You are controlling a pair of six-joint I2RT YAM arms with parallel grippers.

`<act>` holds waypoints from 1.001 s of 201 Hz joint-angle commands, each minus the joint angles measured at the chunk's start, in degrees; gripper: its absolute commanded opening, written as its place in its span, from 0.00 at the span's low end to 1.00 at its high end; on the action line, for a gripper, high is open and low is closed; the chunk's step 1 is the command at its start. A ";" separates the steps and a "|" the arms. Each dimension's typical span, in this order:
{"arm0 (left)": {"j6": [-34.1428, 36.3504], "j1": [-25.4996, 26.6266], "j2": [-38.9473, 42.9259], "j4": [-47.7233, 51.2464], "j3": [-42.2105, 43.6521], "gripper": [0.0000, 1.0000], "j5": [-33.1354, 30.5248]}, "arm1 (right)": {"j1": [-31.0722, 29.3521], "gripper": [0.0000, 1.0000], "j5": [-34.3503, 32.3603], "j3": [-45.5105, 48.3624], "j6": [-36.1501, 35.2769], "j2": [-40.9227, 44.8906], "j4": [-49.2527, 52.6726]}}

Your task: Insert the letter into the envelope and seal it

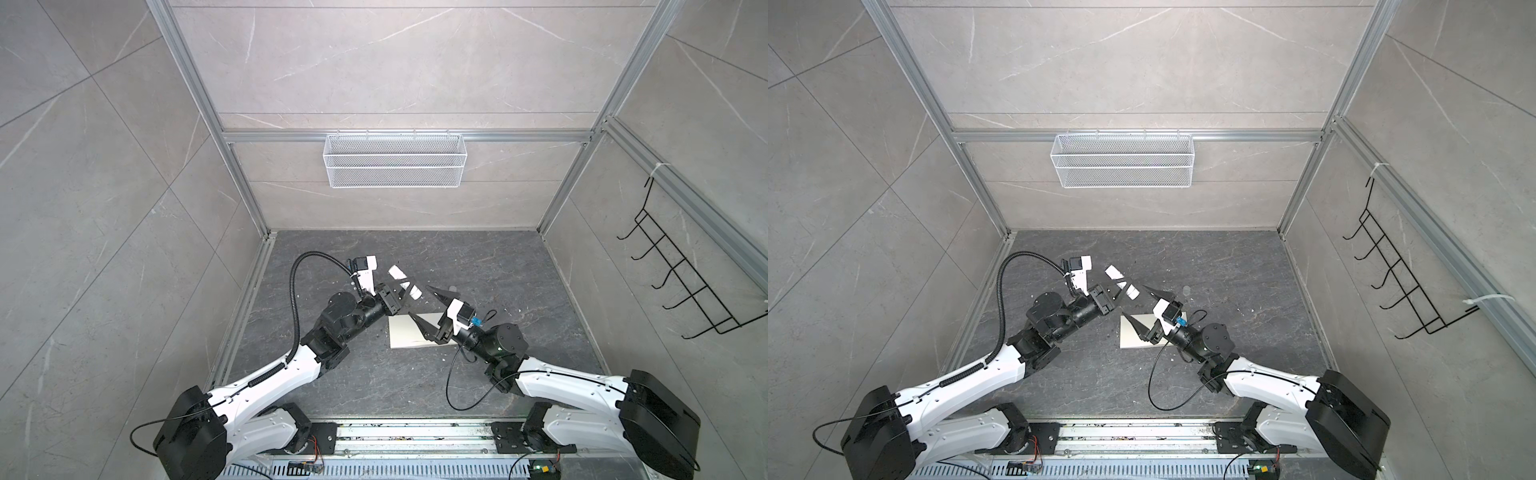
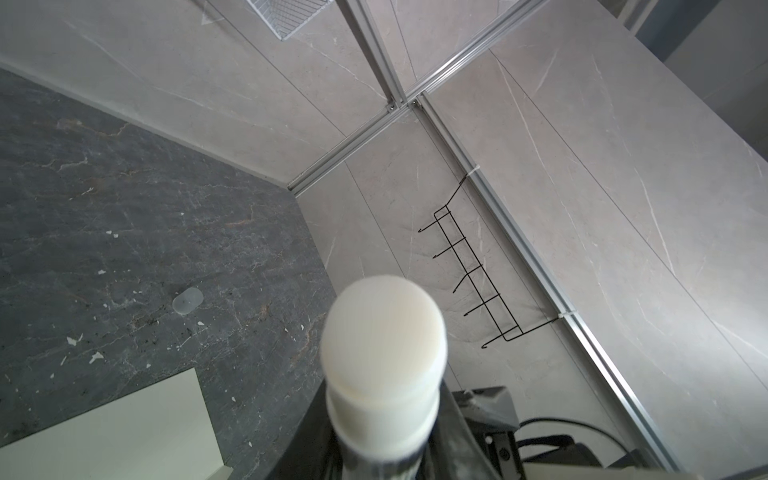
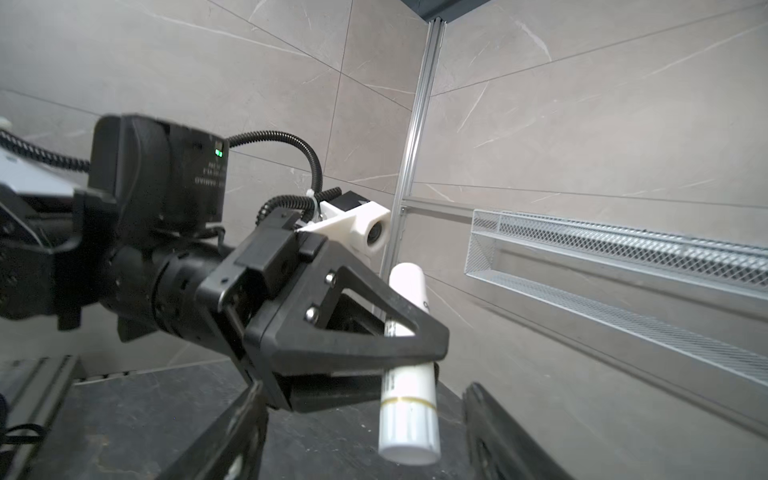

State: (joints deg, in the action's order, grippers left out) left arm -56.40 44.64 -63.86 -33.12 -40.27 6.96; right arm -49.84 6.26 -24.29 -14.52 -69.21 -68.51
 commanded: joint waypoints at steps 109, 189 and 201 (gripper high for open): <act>-7.79 0.00 1.44 5.31 -4.46 0.00 0.77 | -3.77 0.53 -13.64 -0.94 -14.08 -8.90 -13.75; -7.77 -0.05 0.80 4.65 -4.55 0.00 1.96 | -4.03 0.46 -13.73 -3.99 -13.55 -11.75 -13.76; -7.71 0.00 0.82 4.66 -4.64 0.00 2.09 | -4.05 0.44 -13.73 -4.35 -13.58 -12.40 -13.76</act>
State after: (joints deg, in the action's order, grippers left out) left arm -64.05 44.64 -63.11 -25.69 -42.19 7.84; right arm -53.52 -6.68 -26.81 -28.14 -80.25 -80.44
